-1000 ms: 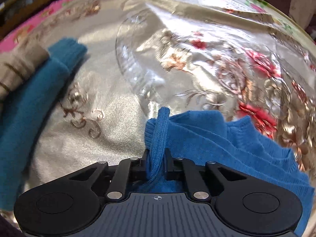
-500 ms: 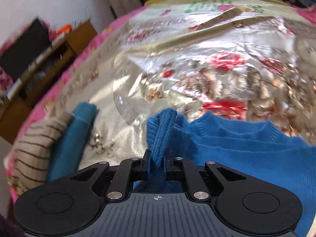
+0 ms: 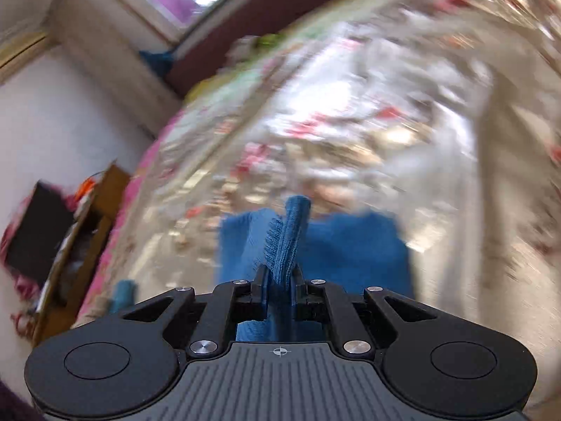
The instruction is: Fold small clothes
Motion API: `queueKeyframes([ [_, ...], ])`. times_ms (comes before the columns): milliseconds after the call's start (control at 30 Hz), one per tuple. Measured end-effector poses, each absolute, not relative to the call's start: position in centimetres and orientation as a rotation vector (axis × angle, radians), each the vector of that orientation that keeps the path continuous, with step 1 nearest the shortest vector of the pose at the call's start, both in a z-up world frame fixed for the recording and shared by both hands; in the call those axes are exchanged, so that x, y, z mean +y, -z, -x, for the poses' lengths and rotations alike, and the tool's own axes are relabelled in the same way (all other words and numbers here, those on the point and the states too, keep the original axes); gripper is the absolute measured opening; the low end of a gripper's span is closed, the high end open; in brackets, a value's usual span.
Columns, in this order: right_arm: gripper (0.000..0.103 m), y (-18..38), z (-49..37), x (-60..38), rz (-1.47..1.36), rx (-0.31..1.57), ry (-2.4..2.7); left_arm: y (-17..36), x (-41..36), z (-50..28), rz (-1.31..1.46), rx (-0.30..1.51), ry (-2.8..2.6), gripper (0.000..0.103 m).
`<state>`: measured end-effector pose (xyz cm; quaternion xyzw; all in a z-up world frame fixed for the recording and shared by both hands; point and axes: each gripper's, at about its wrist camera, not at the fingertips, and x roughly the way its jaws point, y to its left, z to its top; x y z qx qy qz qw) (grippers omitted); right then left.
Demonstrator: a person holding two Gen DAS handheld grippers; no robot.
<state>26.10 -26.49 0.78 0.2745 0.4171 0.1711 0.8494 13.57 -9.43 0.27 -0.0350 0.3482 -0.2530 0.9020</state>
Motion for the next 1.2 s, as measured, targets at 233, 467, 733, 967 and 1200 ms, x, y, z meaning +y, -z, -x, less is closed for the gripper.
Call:
queueKeyframes([
  [233,0.02,6.1,-25.7,-30.7,-0.755,0.928,-0.316,2.0,-10.6,-12.8,-0.019,0.811,0.53,0.046],
  [467,0.032,5.3,-24.5,-32.9,-0.813,0.832,-0.263,0.7,-8.6,-12.0,0.032,0.81,0.498,0.051],
  [733,0.033,5.1,-24.6,-31.1,-0.795,0.866,-0.324,0.9,-6.9,-11.1,0.0,0.782,0.443,0.053],
  [967,0.042,4.4,-25.7,-29.0,-0.703,0.899,-0.337,1.3,-9.1,-9.4,-0.195,0.688,0.472,0.064],
  [1200,0.042,4.8,-26.2,-28.8,-0.661,0.941,-0.324,2.8,-10.7,-9.7,-0.355,0.669,0.459,0.066],
])
